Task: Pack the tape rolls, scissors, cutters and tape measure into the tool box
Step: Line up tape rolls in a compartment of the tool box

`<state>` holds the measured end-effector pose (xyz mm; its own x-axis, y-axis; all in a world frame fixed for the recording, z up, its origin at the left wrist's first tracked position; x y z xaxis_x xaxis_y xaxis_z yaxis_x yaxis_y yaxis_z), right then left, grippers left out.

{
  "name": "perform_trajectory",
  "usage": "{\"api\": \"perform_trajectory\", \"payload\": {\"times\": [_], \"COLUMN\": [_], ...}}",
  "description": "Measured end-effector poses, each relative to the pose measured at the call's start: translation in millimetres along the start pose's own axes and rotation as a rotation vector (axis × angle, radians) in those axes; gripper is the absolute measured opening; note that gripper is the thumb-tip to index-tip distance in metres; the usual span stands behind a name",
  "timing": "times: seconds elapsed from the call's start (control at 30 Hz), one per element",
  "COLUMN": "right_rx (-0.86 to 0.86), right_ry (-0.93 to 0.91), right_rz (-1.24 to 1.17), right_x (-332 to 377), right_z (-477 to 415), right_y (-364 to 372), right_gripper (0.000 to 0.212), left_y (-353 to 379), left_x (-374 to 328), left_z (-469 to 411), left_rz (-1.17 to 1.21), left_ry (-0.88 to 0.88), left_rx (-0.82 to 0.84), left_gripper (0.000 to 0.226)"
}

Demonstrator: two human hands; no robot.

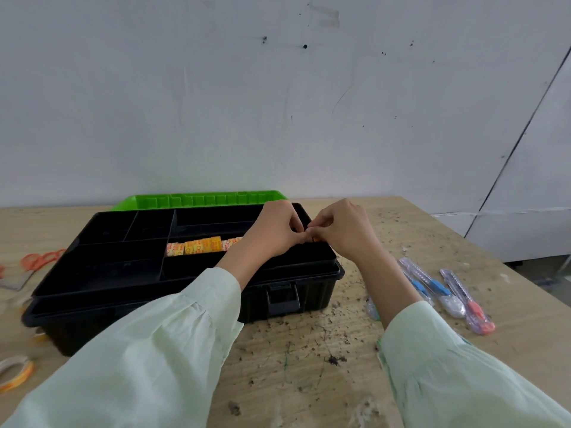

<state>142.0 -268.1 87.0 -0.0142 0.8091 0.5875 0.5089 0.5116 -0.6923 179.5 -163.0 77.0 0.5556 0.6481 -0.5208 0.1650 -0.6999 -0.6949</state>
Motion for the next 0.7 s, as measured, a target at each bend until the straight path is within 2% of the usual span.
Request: {"api": "perform_trajectory", "payload": {"times": [0.1,0.17,0.3,0.5,0.7], "right_rx": [0.074,0.064,0.014,0.019,-0.074], "right_ry": [0.004,0.011,0.048,0.067,0.054], "right_rz": [0.008,0.009,-0.031,-0.008,-0.004], "right_x": [-5,-9,-14,-13,-12], "right_z": [0,-1,-5,-5,11], "right_y": [4,6,6,5,-4], "right_gripper": [0.01,0.014,0.008,0.007,0.022], "left_y": [-4,-4,-4,-7,-30], "left_x": [-2,-2,2,-1,-6], "left_z": [4,5,7,11,34], "left_rz": [0.034,0.036,0.022,-0.032,-0.033], "left_ry": [0.001,0.001,-0.027,-0.022,0.008], "left_rx": [-0.013,-0.014,-0.031,-0.092,-0.164], "left_gripper": [0.027,0.026,0.027,0.013,0.025]}}
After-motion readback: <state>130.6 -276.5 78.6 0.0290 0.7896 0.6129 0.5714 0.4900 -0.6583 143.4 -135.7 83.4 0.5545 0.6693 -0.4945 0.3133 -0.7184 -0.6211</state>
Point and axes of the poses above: each hand's wrist, its own z-axis away from the middle knuckle, its own y-axis out of the palm, x = y × z, the point moved 9 cm from there along -z, towards the middle knuckle, and after that the axes turned 13 degrees about -x, right-handed, at the moved point
